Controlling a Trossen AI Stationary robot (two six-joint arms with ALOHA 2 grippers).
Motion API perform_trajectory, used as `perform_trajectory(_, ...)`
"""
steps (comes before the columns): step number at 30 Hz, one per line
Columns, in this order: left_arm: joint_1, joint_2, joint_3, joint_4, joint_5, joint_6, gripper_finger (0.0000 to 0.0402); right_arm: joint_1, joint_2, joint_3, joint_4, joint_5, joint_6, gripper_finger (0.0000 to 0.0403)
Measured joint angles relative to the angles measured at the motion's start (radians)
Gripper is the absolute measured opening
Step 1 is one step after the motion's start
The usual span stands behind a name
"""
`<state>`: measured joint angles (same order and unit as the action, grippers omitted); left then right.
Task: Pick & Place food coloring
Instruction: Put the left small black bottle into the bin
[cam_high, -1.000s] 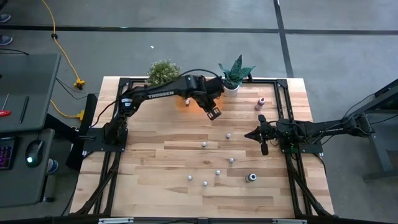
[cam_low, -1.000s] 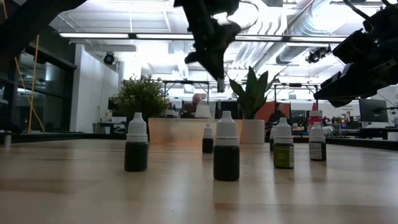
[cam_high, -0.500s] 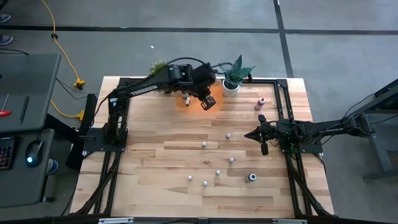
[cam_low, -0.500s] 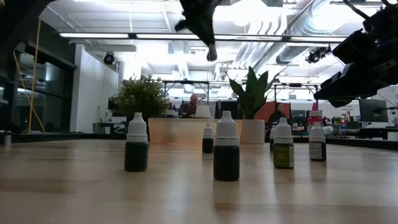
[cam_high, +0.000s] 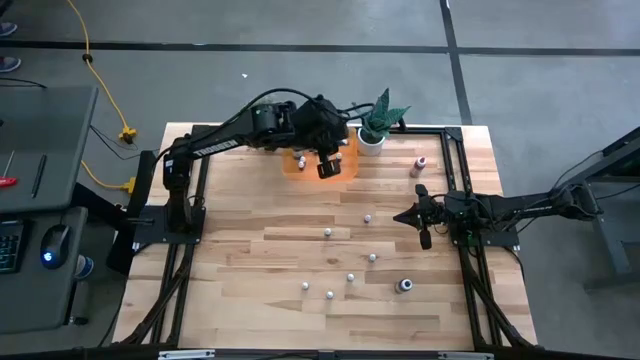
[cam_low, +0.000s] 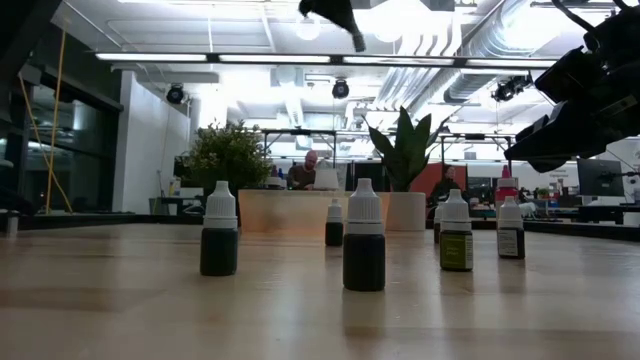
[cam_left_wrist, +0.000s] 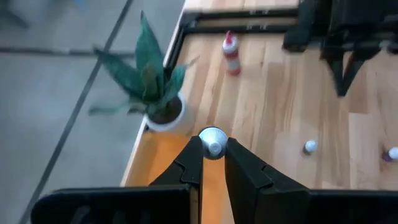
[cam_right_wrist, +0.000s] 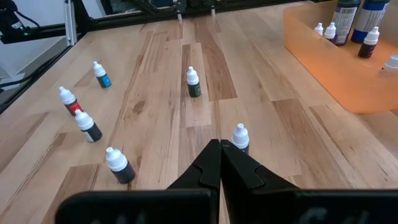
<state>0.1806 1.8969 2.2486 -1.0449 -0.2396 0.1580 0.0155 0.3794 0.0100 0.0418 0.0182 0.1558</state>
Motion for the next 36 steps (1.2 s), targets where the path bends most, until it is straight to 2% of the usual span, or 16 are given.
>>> perform_trajectory(4, -0.001, 0.000, -0.003, 0.044, -0.016, 0.004, 0.0033, 0.000, 0.000, 0.000, 0.000, 0.000, 0.000, 0.0000)
perform_trajectory(9, -0.001, 0.002, -0.080, 0.055, -0.117, -0.096, 0.0033, 0.000, 0.000, 0.000, 0.000, 0.000, 0.000, 0.0000)
perform_trajectory(20, 0.049, 0.002, -0.280, 0.124, -0.398, -0.580, 0.0033, 0.000, 0.000, 0.000, 0.000, 0.000, 0.000, 0.0000)
perform_trajectory(26, 0.076, 0.002, -0.451, 0.271, -0.389, -0.716, 0.0033, 0.000, 0.000, 0.000, 0.000, 0.000, 0.000, 0.0000)
perform_trajectory(30, 0.102, 0.002, -0.557, 0.354, -0.331, -0.813, 0.0033, 0.000, 0.000, 0.000, 0.000, 0.000, 0.000, 0.0000)
perform_trajectory(36, 0.173, 0.006, -0.653, 0.392, -0.228, -0.959, 0.0033, 0.000, 0.000, 0.000, 0.000, 0.000, 0.000, 0.0000)
